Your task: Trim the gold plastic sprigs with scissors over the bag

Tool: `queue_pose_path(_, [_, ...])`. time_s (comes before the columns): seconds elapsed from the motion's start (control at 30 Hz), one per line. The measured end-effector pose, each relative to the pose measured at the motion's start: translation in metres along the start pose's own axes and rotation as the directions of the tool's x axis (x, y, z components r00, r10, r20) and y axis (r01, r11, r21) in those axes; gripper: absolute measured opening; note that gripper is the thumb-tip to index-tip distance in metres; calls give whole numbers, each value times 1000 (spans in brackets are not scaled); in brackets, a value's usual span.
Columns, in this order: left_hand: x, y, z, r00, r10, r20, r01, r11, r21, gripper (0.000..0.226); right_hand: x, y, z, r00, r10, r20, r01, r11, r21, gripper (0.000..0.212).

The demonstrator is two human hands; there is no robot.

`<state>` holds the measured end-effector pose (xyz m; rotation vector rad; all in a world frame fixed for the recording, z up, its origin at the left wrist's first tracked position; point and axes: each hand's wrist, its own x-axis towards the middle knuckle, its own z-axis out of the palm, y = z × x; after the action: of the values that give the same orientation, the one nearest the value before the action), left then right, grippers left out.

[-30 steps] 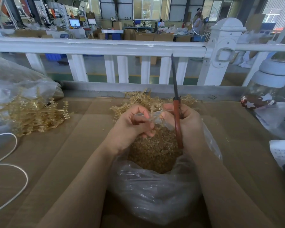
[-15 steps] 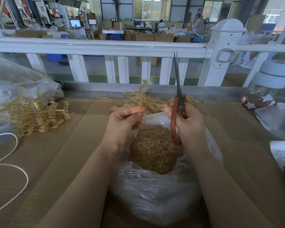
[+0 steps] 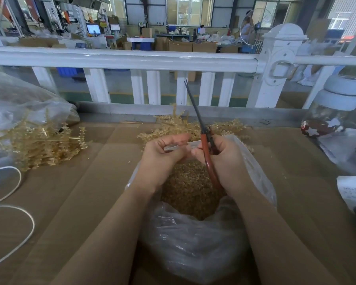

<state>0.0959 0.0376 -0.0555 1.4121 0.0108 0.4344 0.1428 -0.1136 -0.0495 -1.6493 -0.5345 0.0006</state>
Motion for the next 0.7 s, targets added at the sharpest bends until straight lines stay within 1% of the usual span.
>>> queue_pose_path(0.1, [0, 3, 2, 1000, -9, 3, 9, 991, -134, 23, 1, 3, -1, 1000, -3, 6, 4, 999, -33, 11])
queue_pose_path(0.2, [-1, 6, 2, 999, 14, -31, -20, 975, -220, 32, 1, 5, -1, 999, -37, -3, 37, 997, -68, 14])
queue_pose_path(0.27, [-1, 9, -1, 996, 44, -78, -59, 975, -212, 41, 0, 5, -1, 999, -36, -19, 34, 993, -117, 19])
queue_pose_path(0.33, [-1, 11, -4, 989, 75, -131, -99, 977, -191, 46, -1, 5, -4, 999, -40, -36, 32, 977, -211, 25])
queue_pose_path(0.4, [0, 12, -7, 979, 98, -179, -129, 976, -174, 47, -2, 4, -5, 994, -96, -45, 77, 946, -314, 32])
queue_pose_path(0.47, [1, 12, -9, 970, 109, -218, -146, 976, -161, 45, -2, 3, -6, 989, -138, -42, 105, 885, -453, 43])
queue_pose_path(0.53, [2, 11, -10, 964, 112, -242, -154, 975, -162, 43, -2, 5, -5, 988, -151, -19, 112, 806, -582, 54])
queue_pose_path(0.63, [4, 10, -10, 959, 129, -252, -172, 972, -157, 40, -2, 9, -3, 993, -118, 17, 102, 764, -637, 57])
queue_pose_path(0.7, [4, 10, -10, 957, 142, -252, -186, 969, -160, 39, -3, 11, -2, 991, -132, 36, 123, 741, -660, 57])
